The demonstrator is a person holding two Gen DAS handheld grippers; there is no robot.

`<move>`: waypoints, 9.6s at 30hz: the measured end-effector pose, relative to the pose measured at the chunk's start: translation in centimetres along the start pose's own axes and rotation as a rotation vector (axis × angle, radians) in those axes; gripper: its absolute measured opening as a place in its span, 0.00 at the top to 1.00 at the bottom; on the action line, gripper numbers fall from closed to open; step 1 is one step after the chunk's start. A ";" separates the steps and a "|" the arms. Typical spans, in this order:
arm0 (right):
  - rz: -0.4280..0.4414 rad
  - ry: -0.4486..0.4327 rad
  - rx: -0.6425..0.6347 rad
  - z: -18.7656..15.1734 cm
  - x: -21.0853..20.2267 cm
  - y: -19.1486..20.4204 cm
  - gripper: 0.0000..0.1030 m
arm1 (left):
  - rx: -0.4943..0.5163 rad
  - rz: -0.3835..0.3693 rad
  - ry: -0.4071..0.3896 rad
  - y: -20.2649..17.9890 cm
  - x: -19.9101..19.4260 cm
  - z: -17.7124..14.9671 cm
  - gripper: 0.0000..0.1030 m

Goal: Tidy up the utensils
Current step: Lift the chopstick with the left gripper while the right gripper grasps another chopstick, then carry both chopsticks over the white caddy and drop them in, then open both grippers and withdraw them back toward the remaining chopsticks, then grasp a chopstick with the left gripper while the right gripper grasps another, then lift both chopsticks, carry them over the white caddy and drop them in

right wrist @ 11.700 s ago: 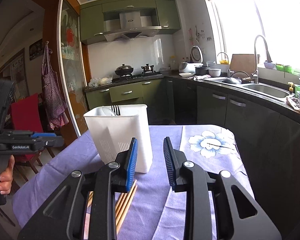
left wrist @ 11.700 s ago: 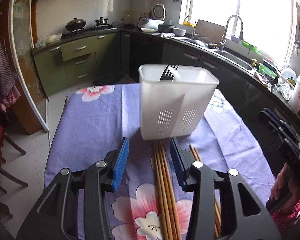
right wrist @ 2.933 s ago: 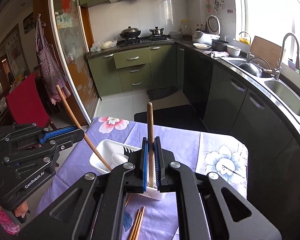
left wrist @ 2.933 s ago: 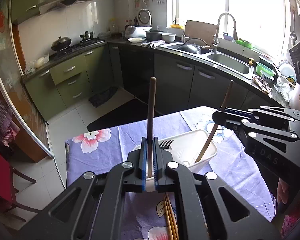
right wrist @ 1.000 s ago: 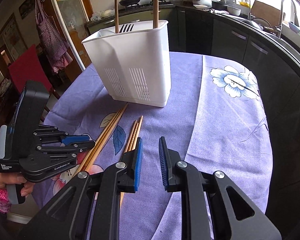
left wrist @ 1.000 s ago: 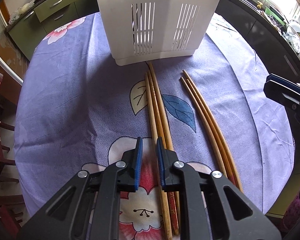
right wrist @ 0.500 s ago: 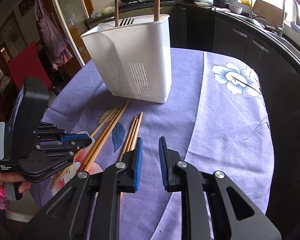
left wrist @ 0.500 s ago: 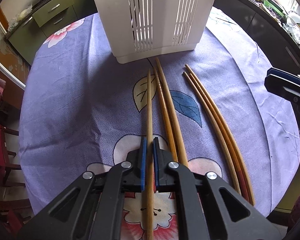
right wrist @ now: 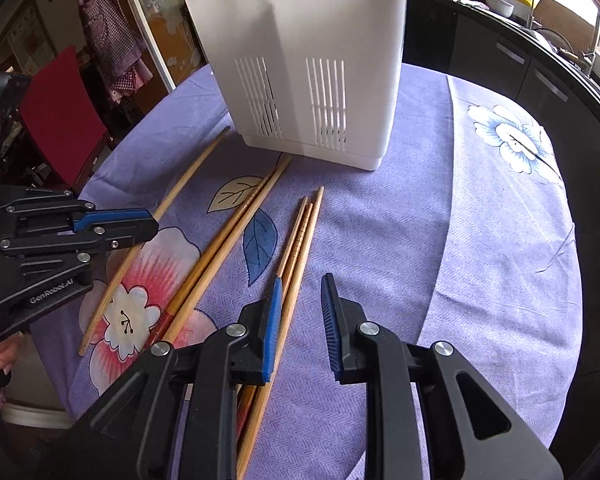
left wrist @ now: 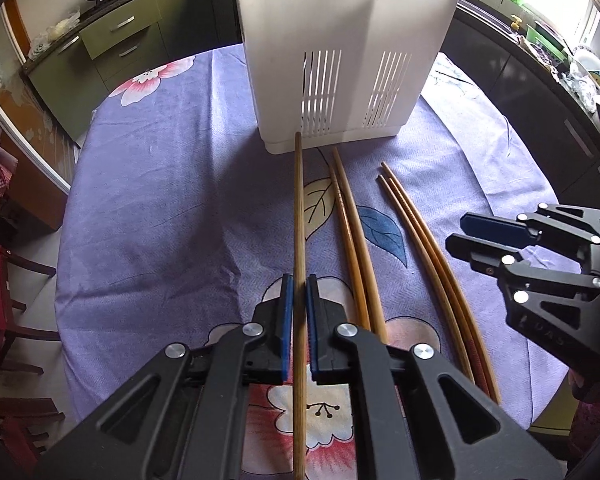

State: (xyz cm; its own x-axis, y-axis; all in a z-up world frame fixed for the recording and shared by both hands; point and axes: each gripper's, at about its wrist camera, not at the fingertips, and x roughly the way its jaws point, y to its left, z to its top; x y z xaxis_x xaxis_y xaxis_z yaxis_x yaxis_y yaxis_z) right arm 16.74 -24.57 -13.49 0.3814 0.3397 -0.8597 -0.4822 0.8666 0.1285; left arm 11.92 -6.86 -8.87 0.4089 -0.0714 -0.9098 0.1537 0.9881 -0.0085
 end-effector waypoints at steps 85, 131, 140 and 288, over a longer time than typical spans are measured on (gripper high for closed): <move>-0.006 -0.384 0.026 4.9 -17.4 1.0 0.93 | 0.025 -0.067 -0.310 0.8 -13.8 4.0 0.94; -0.073 -0.467 -0.011 9.6 -18.1 0.6 0.78 | 0.028 -0.047 -0.337 -0.5 -12.5 9.8 0.65; -0.082 -0.159 0.035 1.5 -7.2 -1.9 0.75 | -0.025 -0.131 -0.077 -1.4 -3.5 3.5 0.63; -0.104 -0.362 -0.007 20.0 -15.0 0.4 0.93 | 0.028 0.007 -0.298 0.2 -11.8 16.1 0.93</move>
State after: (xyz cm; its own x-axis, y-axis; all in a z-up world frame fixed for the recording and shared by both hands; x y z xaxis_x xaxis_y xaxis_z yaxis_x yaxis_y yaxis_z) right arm 26.58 -22.01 9.36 0.6819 0.3583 -0.6376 -0.4311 0.9012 0.0454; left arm 21.55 -8.05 8.53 0.6551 -0.1056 -0.7481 0.1732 0.9848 0.0126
